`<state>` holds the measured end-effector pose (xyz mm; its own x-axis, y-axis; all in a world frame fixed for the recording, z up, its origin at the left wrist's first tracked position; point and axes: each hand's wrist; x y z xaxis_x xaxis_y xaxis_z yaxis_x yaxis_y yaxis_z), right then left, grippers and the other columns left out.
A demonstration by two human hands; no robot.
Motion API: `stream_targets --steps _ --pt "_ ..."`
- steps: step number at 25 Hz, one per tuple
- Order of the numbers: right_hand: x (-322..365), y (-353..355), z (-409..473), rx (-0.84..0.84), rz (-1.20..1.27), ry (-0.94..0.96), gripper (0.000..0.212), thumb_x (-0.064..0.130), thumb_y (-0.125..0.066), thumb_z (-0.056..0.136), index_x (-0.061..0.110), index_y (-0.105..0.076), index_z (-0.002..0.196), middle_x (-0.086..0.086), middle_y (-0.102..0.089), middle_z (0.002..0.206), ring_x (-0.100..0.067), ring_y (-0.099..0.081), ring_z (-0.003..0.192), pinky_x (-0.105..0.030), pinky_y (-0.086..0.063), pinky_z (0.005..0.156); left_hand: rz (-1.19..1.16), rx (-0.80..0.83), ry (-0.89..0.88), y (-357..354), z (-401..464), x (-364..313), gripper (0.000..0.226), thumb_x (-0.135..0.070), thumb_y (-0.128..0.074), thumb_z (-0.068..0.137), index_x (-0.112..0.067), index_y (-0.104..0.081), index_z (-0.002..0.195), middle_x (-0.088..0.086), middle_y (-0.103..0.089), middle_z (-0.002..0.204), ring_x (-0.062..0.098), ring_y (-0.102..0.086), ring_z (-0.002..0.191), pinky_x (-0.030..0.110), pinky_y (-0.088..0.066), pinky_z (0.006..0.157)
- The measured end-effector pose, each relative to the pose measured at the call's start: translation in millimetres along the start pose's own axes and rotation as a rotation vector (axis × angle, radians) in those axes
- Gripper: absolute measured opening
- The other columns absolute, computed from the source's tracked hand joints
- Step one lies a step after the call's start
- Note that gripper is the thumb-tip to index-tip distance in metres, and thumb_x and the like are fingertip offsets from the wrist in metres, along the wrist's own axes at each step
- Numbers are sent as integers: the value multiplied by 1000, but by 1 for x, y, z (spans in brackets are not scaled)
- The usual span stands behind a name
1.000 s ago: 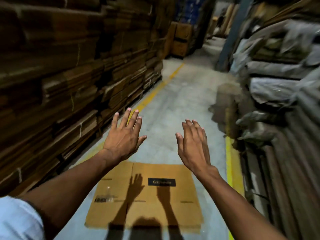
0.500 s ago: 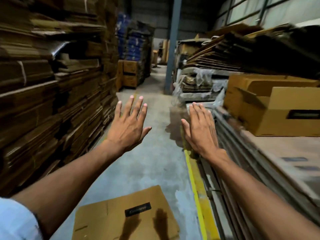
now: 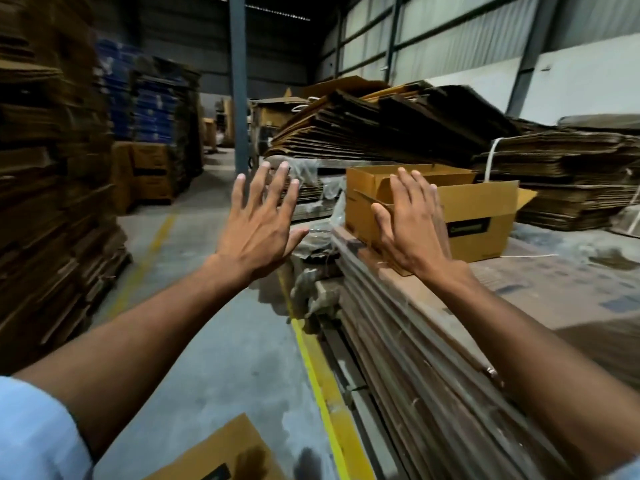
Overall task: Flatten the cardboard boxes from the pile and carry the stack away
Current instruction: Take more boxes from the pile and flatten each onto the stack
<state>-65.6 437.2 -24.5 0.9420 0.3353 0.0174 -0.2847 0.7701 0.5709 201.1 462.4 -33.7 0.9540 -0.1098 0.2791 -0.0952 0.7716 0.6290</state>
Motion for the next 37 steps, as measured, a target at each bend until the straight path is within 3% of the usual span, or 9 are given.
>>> stream_targets --steps 7,11,16,27,37 --pt "-92 -18 20 31 -159 -89 62 48 -33 104 10 -33 153 -12 -30 161 -27 -18 152 -49 -14 124 -45 -67 -115 -65 77 -55 81 -64 -21 95 -12 -21 157 16 -3 167 38 2 153 60 -10 120" --pt "-127 -38 41 54 -229 -143 61 46 -32 105 10 -30 154 -12 -28 162 -28 -18 152 -48 -14 125 -106 -79 -165 -108 126 -73 80 -64 -27 96 -11 -23 157 17 -7 167 39 -3 153 60 -12 120" --pt "-169 -64 60 86 -338 -224 60 41 -34 106 9 -26 156 -13 -24 163 -30 -15 153 -52 -16 124 -208 -84 -241 -162 184 -90 84 -64 -26 96 -11 -14 159 15 0 167 38 3 153 58 -9 122" --pt "-240 -130 79 200 -396 -311 58 37 -35 107 9 -22 156 -15 -22 164 -33 -16 152 -54 -17 123 -321 48 -331 -256 254 -130 84 -69 -16 94 -19 2 159 13 7 167 37 8 153 60 -4 122" --pt "-364 -229 114 310 -318 -331 57 23 -41 104 7 -23 156 -15 -24 163 -33 -18 151 -51 -16 124 -376 182 -343 -346 350 -218 86 -64 -38 97 -20 4 159 13 6 167 37 0 153 57 -9 122"
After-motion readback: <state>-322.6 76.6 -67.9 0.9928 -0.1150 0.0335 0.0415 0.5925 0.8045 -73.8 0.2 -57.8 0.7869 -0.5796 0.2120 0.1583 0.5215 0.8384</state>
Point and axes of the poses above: each hand's wrist, its own z-axis towards the middle knuckle, its own y-axis out of the back of the hand, x = y × z
